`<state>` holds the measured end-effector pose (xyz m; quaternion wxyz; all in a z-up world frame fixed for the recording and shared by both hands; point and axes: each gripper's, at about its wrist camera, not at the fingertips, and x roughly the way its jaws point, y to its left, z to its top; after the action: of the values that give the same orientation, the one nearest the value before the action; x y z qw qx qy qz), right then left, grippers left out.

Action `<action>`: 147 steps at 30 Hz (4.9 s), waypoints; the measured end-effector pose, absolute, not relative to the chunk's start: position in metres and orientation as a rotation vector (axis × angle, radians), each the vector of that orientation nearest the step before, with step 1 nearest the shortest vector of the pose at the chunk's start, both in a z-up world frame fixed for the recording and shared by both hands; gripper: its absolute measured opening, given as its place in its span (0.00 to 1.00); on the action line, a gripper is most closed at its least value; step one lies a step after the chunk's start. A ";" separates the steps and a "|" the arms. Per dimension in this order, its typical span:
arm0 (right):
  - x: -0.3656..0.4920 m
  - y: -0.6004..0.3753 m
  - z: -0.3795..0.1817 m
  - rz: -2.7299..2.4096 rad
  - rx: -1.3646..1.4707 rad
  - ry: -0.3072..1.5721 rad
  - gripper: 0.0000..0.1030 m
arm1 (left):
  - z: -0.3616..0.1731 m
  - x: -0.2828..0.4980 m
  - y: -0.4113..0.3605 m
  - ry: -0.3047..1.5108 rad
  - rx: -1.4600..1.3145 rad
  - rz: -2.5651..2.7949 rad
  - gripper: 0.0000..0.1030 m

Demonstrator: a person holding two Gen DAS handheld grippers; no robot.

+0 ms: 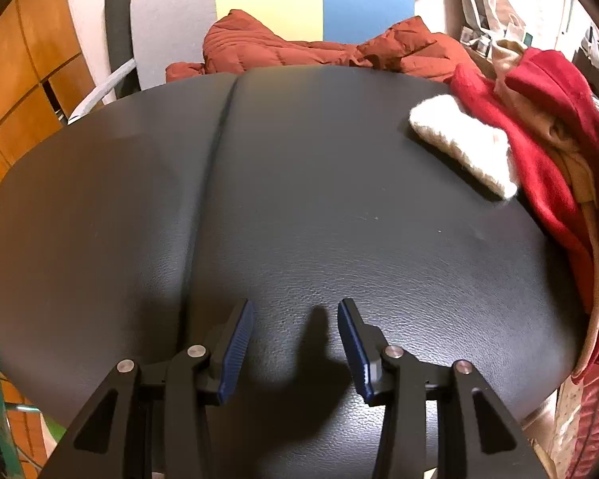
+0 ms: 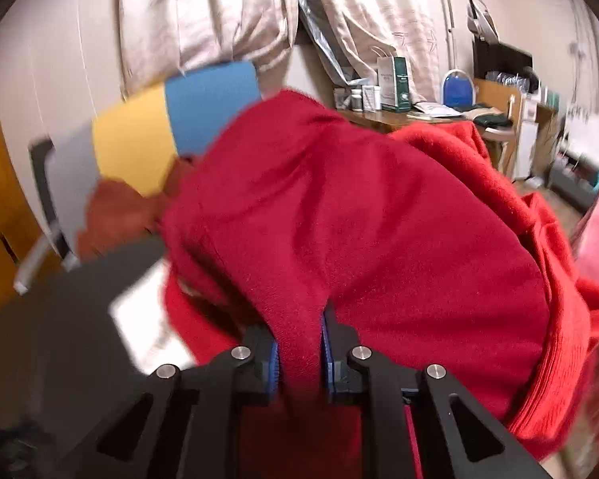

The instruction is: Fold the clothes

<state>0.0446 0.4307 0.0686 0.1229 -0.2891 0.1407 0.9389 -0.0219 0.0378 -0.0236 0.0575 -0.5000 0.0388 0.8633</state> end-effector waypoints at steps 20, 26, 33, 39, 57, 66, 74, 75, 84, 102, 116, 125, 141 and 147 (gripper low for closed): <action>0.061 0.430 0.162 3.029 -0.334 1.396 0.10 | -0.021 -0.016 0.044 0.116 -1.466 2.655 0.44; 0.051 0.385 0.222 3.282 -0.179 1.574 0.10 | -0.012 -0.012 0.027 0.077 -1.438 2.683 0.44; 0.014 0.260 0.221 3.550 -0.520 1.475 0.09 | 0.009 -0.016 -0.030 -0.061 -1.426 2.832 0.44; -0.025 0.169 0.082 3.313 -1.253 1.396 0.10 | 0.012 -0.005 -0.108 -0.270 -1.478 2.981 0.44; 0.033 0.181 -0.021 3.112 -1.537 0.240 0.60 | -0.006 -0.047 -0.047 -0.018 -1.537 2.776 0.44; 0.039 0.209 0.025 3.103 -1.314 0.332 0.47 | -0.021 -0.071 -0.052 -0.064 -1.626 2.777 0.44; -0.037 0.107 0.035 3.109 -1.448 -0.199 0.84 | -0.027 -0.051 -0.076 -0.129 -1.664 2.882 0.44; -0.044 0.087 0.023 3.078 -1.495 -0.306 0.83 | -0.027 -0.049 -0.080 -0.139 -1.664 2.887 0.44; -0.055 0.105 -0.020 2.989 -1.566 -0.384 0.21 | -0.035 -0.045 -0.100 -0.265 -1.677 2.882 0.44; 0.107 0.437 0.007 2.670 -0.949 0.979 0.14 | -0.001 -0.114 0.026 -0.326 -1.420 2.458 0.44; 0.110 0.455 -0.024 2.699 -0.947 0.974 0.14 | 0.015 -0.182 0.176 -0.214 -1.462 2.036 0.55; 0.114 0.450 -0.015 2.705 -0.956 0.943 0.15 | -0.010 -0.184 0.194 -0.387 -1.438 2.030 0.60; 0.127 0.464 0.004 2.713 -0.949 0.969 0.17 | -0.002 -0.169 0.191 -0.474 -1.434 1.951 0.63; 0.128 0.461 0.010 2.708 -0.955 0.953 0.18 | -0.012 -0.178 0.187 -0.576 -1.535 1.881 0.63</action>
<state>0.1277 0.4610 0.0103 0.0582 -0.3152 0.3146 0.8935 -0.1777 0.1874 -0.0118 0.3175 -0.5834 -0.2189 0.7148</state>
